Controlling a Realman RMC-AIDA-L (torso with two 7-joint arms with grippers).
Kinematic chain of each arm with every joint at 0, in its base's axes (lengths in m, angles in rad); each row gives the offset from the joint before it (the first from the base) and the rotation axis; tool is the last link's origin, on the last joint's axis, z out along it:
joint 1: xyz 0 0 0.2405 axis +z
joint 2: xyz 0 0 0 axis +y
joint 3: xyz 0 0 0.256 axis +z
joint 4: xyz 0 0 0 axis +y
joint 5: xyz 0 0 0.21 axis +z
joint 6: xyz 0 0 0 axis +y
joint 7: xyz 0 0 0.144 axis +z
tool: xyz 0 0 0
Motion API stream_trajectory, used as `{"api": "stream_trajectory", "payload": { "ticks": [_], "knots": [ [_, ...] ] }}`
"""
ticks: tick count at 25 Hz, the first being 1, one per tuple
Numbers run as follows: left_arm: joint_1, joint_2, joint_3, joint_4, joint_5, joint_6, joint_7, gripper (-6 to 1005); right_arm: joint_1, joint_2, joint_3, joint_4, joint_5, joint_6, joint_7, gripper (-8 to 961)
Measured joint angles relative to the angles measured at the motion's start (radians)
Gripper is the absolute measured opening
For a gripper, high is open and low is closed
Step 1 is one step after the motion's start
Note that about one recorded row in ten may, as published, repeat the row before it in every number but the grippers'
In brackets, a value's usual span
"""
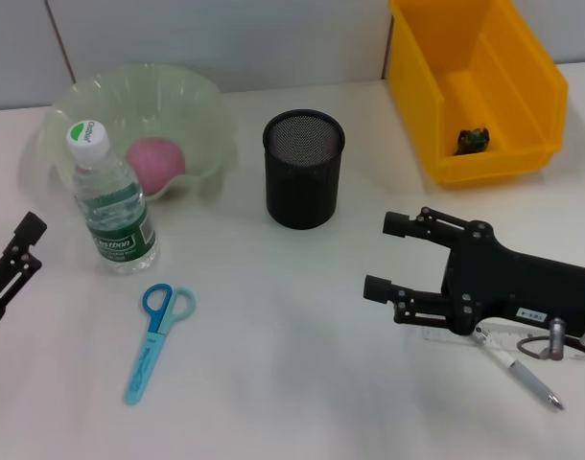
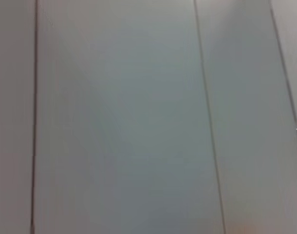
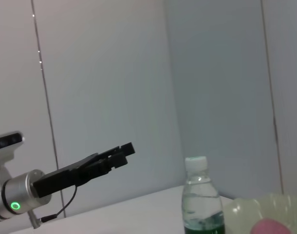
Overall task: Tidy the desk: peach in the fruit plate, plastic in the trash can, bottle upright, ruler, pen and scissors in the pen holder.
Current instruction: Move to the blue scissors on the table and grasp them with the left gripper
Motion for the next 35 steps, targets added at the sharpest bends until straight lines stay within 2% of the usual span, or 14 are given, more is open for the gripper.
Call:
{"api": "stream_trajectory", "payload": {
  "ticks": [1, 2, 3, 4, 6, 10, 12, 19, 24, 30, 33, 35],
  "knots": [
    [0.0, 0.0, 0.0, 0.0, 0.0, 0.0, 0.0, 802, -0.002, -0.001, 0.007, -0.001, -0.01, 0.0, 0.0, 819],
    [-0.016, 0.0, -0.006, -0.103, -0.037, 0.011, 0.089, 802, -0.004, 0.0, 0.012, -0.001, -0.019, 0.0, 0.0, 819],
    [-0.036, -0.002, -0.023, -0.159, -0.04, 0.001, 0.136, 802, -0.005, 0.0, 0.018, -0.003, -0.03, 0.0, 0.0, 819],
    [-0.036, -0.002, -0.023, -0.159, -0.04, 0.001, 0.136, 802, -0.007, 0.0, 0.024, -0.005, -0.039, 0.0, 0.0, 819],
    [-0.076, -0.003, -0.043, -0.265, -0.052, -0.004, 0.203, 801, -0.01, 0.001, 0.032, -0.007, -0.05, -0.005, 0.005, 819],
    [-0.098, -0.003, -0.05, -0.321, -0.056, 0.016, 0.241, 801, -0.021, -0.001, 0.045, -0.018, -0.055, -0.01, 0.016, 819],
    [-0.112, -0.003, -0.089, -0.383, -0.057, 0.045, 0.323, 801, -0.024, -0.002, 0.05, -0.024, -0.057, -0.01, 0.028, 819],
    [-0.107, -0.001, -0.166, -0.448, -0.058, 0.081, 0.397, 799, -0.028, 0.0, 0.058, -0.076, -0.146, -0.003, 0.051, 818],
    [-0.094, -0.002, -0.173, -0.465, -0.058, 0.084, 0.399, 798, -0.025, 0.002, 0.092, -0.184, -0.283, 0.003, 0.225, 819],
    [-0.095, 0.0, -0.207, -0.496, -0.063, 0.112, 0.452, 796, -0.024, 0.005, 0.091, -0.23, -0.311, 0.003, 0.268, 818],
    [-0.095, 0.011, -0.229, -0.511, -0.065, 0.135, 0.431, 796, -0.022, 0.004, 0.088, -0.23, -0.313, 0.003, 0.27, 818],
    [-0.095, 0.011, -0.229, -0.511, -0.065, 0.135, 0.431, 795, -0.021, 0.004, 0.087, -0.23, -0.317, 0.003, 0.27, 818]
  ]
}}
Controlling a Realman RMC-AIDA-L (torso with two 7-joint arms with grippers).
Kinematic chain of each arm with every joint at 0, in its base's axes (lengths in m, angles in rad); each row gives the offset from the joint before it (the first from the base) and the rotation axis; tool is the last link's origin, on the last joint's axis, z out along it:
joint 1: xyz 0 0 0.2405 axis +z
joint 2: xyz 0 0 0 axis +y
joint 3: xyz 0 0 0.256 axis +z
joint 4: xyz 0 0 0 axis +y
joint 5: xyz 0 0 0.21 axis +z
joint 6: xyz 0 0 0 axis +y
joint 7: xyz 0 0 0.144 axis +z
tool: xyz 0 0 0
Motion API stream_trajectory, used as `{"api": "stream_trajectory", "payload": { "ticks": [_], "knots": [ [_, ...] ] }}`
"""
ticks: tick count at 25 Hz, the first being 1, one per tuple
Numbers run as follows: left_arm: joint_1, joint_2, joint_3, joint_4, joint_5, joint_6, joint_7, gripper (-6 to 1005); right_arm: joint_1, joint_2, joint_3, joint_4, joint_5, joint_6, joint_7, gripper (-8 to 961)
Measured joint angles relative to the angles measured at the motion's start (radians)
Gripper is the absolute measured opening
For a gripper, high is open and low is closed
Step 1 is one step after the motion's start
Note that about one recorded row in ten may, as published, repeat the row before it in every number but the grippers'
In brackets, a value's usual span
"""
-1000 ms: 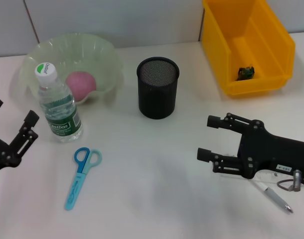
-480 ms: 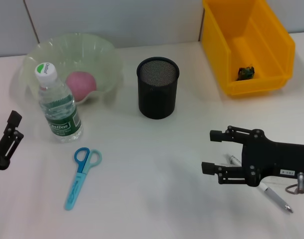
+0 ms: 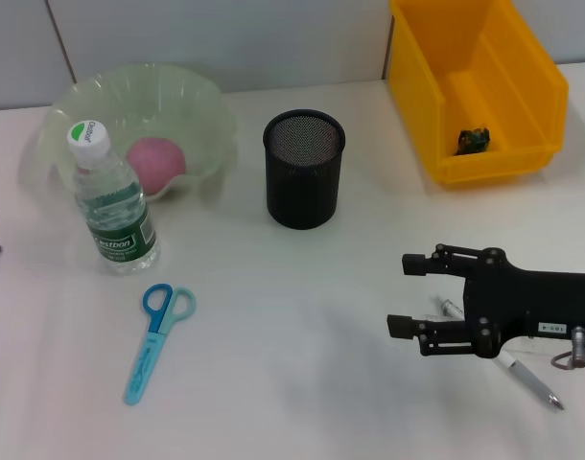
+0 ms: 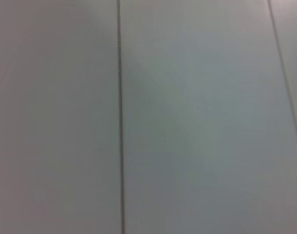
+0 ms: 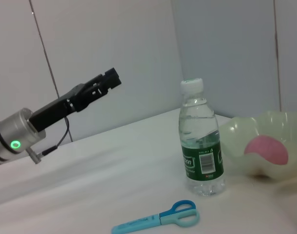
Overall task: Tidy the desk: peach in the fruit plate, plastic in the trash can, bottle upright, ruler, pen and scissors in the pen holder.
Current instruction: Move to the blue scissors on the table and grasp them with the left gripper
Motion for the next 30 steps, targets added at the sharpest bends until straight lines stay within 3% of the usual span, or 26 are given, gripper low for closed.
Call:
{"api": "stream_trajectory", "payload": {
  "ticks": [6, 9, 12, 13, 14, 17, 18, 22, 23, 25, 27, 28, 29, 30],
  "knots": [
    [0.006, 0.009, -0.057, 0.093, -0.002, -0.017, -0.106, 794, 0.007, 0.0, -0.002, 0.0, -0.004, 0.0, 0.001, 819],
    [0.013, 0.012, -0.048, 0.2, 0.007, -0.057, -0.265, 793, 0.013, 0.0, -0.005, -0.001, -0.004, 0.0, 0.003, 819],
    [0.051, 0.002, 0.005, 0.442, 0.045, -0.148, -0.531, 792, 0.019, 0.0, -0.008, -0.001, -0.004, 0.0, 0.008, 819],
    [0.078, -0.002, 0.052, 0.592, 0.073, -0.211, -0.683, 792, 0.022, 0.0, -0.01, 0.0, -0.004, 0.0, 0.01, 819],
    [0.078, -0.002, 0.052, 0.592, 0.073, -0.211, -0.683, 791, 0.024, 0.0, -0.01, 0.001, -0.004, 0.0, 0.01, 819],
    [0.117, 0.003, 0.125, 0.82, 0.128, -0.282, -0.929, 791, 0.027, 0.0, -0.01, 0.003, -0.004, 0.0, 0.01, 818],
    [0.138, 0.003, 0.132, 0.942, 0.182, -0.314, -1.048, 790, 0.029, 0.0, -0.01, 0.003, -0.006, 0.0, 0.01, 818],
    [0.158, 0.002, 0.132, 1.075, 0.277, -0.347, -1.173, 789, 0.031, 0.0, -0.01, 0.002, -0.007, 0.0, 0.01, 819],
    [0.169, 0.002, 0.13, 1.237, 0.425, -0.358, -1.336, 789, 0.031, 0.0, -0.01, 0.0, -0.007, 0.0, 0.011, 819],
    [0.174, 0.002, 0.127, 1.329, 0.503, -0.347, -1.429, 788, 0.031, 0.0, -0.009, -0.001, -0.007, 0.0, 0.011, 819],
    [0.174, 0.002, 0.127, 1.329, 0.503, -0.347, -1.429, 788, 0.033, 0.0, -0.007, -0.005, -0.007, 0.0, 0.013, 819],
    [0.183, 0.002, 0.128, 1.403, 0.554, -0.334, -1.497, 788, 0.033, 0.0, -0.006, -0.006, -0.007, 0.0, 0.014, 819],
    [0.208, -0.002, 0.148, 1.549, 0.653, -0.315, -1.631, 787, 0.033, 0.0, -0.006, -0.006, -0.007, 0.0, 0.014, 819],
    [0.219, -0.003, 0.164, 1.602, 0.687, -0.311, -1.681, 787, 0.033, 0.0, -0.003, -0.009, -0.009, 0.0, 0.015, 818]
  ]
}}
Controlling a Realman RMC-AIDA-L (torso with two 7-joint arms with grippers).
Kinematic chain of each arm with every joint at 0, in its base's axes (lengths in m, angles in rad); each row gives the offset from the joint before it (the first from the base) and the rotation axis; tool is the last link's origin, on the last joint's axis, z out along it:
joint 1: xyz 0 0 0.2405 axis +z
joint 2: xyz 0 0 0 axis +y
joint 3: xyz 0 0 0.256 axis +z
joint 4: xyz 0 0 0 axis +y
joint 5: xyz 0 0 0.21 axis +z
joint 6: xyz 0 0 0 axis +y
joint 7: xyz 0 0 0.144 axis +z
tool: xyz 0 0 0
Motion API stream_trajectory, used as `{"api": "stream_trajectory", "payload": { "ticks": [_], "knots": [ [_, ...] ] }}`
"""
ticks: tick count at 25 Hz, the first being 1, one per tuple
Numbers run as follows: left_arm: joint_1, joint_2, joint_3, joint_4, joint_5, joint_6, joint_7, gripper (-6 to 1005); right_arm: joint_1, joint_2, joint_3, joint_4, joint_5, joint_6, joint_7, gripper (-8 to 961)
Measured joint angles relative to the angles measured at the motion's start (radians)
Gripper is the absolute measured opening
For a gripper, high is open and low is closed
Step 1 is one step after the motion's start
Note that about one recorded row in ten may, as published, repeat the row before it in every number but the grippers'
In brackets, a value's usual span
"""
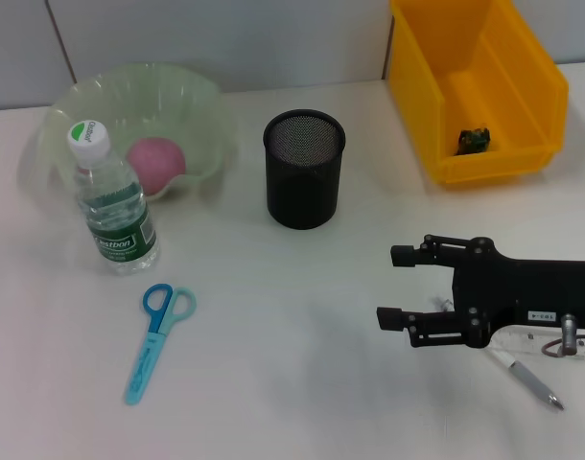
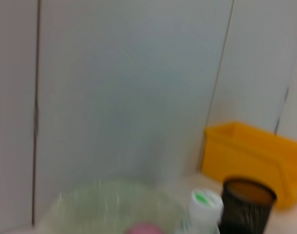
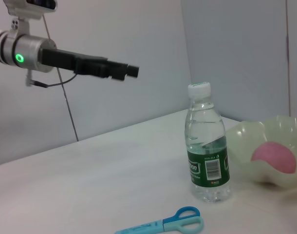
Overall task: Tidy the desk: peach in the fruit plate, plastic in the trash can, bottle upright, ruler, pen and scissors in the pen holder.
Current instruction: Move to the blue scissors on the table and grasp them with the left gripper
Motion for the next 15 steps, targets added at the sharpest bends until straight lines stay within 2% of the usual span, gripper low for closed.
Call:
{"api": "stream_trajectory", "payload": {
  "ticks": [2, 4, 7, 8, 10, 12, 13, 14, 15],
  "knots": [
    [0.0, 0.0, 0.0, 0.0, 0.0, 0.0, 0.0, 786, 0.0, 0.0, 0.002, -0.002, -0.002, 0.0, 0.001, 818],
    [0.037, 0.0, 0.069, 0.156, 0.086, 0.015, -0.176, 786, -0.003, 0.0, 0.008, -0.008, -0.008, 0.001, 0.005, 818],
    [0.055, -0.003, 0.11, 0.235, 0.137, 0.009, -0.259, 785, -0.009, 0.0, 0.009, -0.017, -0.009, 0.008, 0.012, 818],
    [0.07, -0.005, 0.16, 0.298, 0.171, -0.007, -0.313, 785, -0.01, 0.0, 0.01, -0.018, -0.009, 0.013, 0.012, 819],
    [0.079, -0.005, 0.204, 0.348, 0.202, -0.025, -0.36, 784, -0.012, 0.0, 0.01, -0.017, -0.011, 0.017, 0.012, 819],
    [0.079, -0.005, 0.204, 0.348, 0.202, -0.025, -0.36, 784, -0.017, 0.0, 0.011, -0.019, -0.017, 0.022, 0.012, 819],
    [0.083, -0.005, 0.225, 0.373, 0.221, -0.033, -0.385, 784, -0.021, 0.0, 0.011, -0.022, -0.023, 0.023, 0.012, 819],
    [0.087, -0.005, 0.293, 0.438, 0.286, -0.055, -0.465, 783, -0.021, 0.0, 0.011, -0.022, -0.023, 0.023, 0.012, 819],
    [0.087, -0.005, 0.293, 0.438, 0.286, -0.055, -0.465, 783, -0.022, 0.0, 0.013, -0.023, -0.023, 0.023, 0.012, 819]
  ]
}}
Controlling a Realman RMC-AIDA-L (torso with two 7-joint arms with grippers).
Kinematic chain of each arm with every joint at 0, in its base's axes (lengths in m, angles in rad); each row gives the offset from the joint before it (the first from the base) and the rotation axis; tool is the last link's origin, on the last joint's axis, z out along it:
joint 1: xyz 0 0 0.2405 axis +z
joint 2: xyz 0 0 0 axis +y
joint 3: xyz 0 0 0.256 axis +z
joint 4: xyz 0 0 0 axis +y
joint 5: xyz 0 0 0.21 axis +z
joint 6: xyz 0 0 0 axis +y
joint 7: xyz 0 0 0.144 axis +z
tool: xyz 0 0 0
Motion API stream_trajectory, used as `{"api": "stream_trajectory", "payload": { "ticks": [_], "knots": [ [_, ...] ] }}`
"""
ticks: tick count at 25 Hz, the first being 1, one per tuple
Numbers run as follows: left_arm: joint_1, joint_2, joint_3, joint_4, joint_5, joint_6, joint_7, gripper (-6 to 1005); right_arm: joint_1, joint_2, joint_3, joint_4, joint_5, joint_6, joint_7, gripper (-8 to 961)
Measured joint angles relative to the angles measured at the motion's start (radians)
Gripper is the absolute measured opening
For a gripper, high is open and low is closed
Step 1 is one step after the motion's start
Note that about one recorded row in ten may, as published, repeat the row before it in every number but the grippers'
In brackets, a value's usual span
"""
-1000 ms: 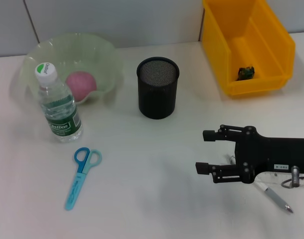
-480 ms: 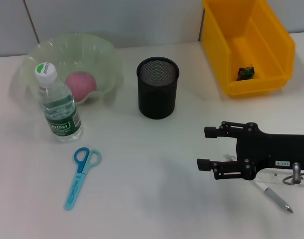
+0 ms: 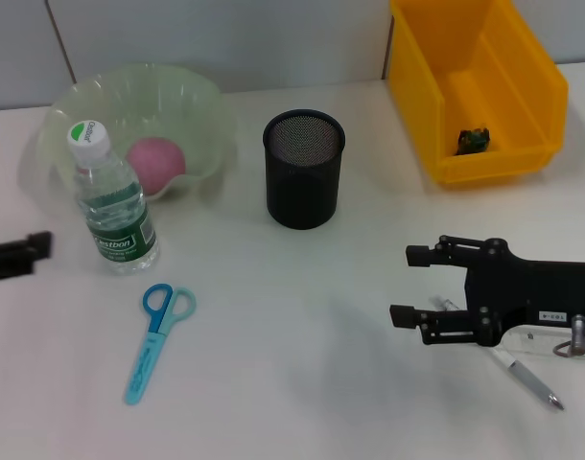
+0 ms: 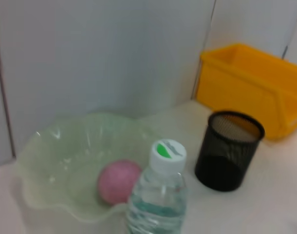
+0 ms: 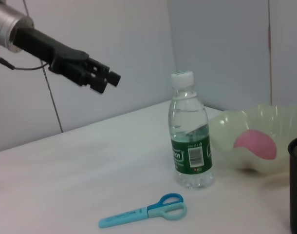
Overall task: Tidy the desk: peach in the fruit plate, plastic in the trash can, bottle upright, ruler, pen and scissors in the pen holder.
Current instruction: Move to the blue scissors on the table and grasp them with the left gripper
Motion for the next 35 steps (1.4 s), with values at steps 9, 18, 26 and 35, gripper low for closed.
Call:
{"api": "stream_trajectory", "payload": {
  "ticks": [9, 18, 26, 35],
  "knots": [
    [-0.042, 0.001, 0.33, 0.125, 0.282, -0.048, -0.314, 781, -0.016, 0.0, 0.011, -0.011, -0.001, 0.0, -0.004, 819],
    [-0.106, 0.001, 0.46, 0.13, 0.446, -0.043, -0.559, 778, -0.027, 0.003, 0.019, -0.022, -0.001, 0.0, -0.022, 818],
    [-0.142, -0.006, 0.532, 0.055, 0.503, -0.055, -0.599, 776, -0.029, 0.004, 0.02, -0.029, 0.0, 0.0, -0.034, 818],
    [-0.139, -0.007, 0.586, 0.003, 0.528, -0.095, -0.602, 774, -0.029, 0.005, 0.02, -0.031, 0.001, -0.001, -0.037, 818]
  ]
}}
